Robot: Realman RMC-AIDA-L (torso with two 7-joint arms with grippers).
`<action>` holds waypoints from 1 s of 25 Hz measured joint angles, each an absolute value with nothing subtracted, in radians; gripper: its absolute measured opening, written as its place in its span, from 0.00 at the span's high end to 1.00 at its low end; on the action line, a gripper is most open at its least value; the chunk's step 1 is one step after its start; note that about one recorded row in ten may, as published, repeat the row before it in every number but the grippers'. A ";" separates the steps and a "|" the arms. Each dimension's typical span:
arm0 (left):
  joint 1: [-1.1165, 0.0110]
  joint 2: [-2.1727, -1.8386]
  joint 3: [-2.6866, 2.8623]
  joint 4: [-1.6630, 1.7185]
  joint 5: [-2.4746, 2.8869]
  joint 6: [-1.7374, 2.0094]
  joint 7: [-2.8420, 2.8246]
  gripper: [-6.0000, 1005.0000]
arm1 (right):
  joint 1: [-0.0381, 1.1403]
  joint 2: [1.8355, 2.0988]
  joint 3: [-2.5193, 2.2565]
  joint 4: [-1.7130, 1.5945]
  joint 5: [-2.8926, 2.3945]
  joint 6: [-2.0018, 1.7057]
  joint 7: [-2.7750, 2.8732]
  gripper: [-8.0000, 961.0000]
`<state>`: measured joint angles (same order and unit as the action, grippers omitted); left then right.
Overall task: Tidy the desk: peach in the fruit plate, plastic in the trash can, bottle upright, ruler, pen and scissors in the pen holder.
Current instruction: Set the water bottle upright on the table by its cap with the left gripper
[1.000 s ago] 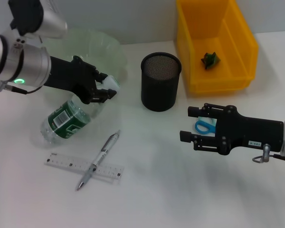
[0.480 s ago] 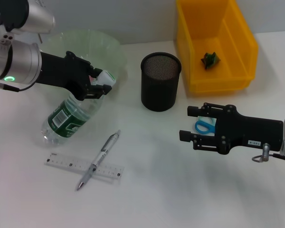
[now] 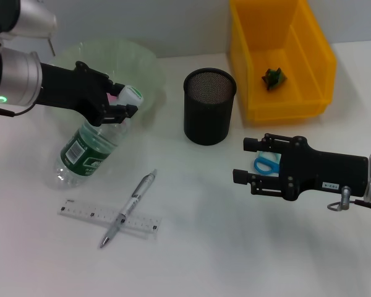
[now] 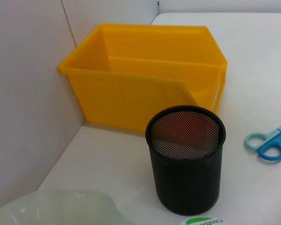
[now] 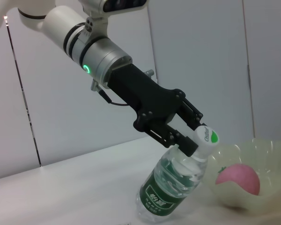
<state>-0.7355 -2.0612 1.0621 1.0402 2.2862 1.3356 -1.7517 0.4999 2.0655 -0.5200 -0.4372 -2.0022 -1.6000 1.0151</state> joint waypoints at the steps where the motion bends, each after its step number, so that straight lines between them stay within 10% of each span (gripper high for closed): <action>1: -0.736 -2.061 1.062 1.040 2.286 1.336 -1.752 0.56 | 0.500 2.066 -0.520 -0.437 -2.002 -1.600 1.015 0.25; 25: -0.721 -2.058 0.949 1.092 2.275 1.428 -1.749 0.57 | 0.501 2.066 -0.520 -0.437 -1.988 -1.597 1.017 0.25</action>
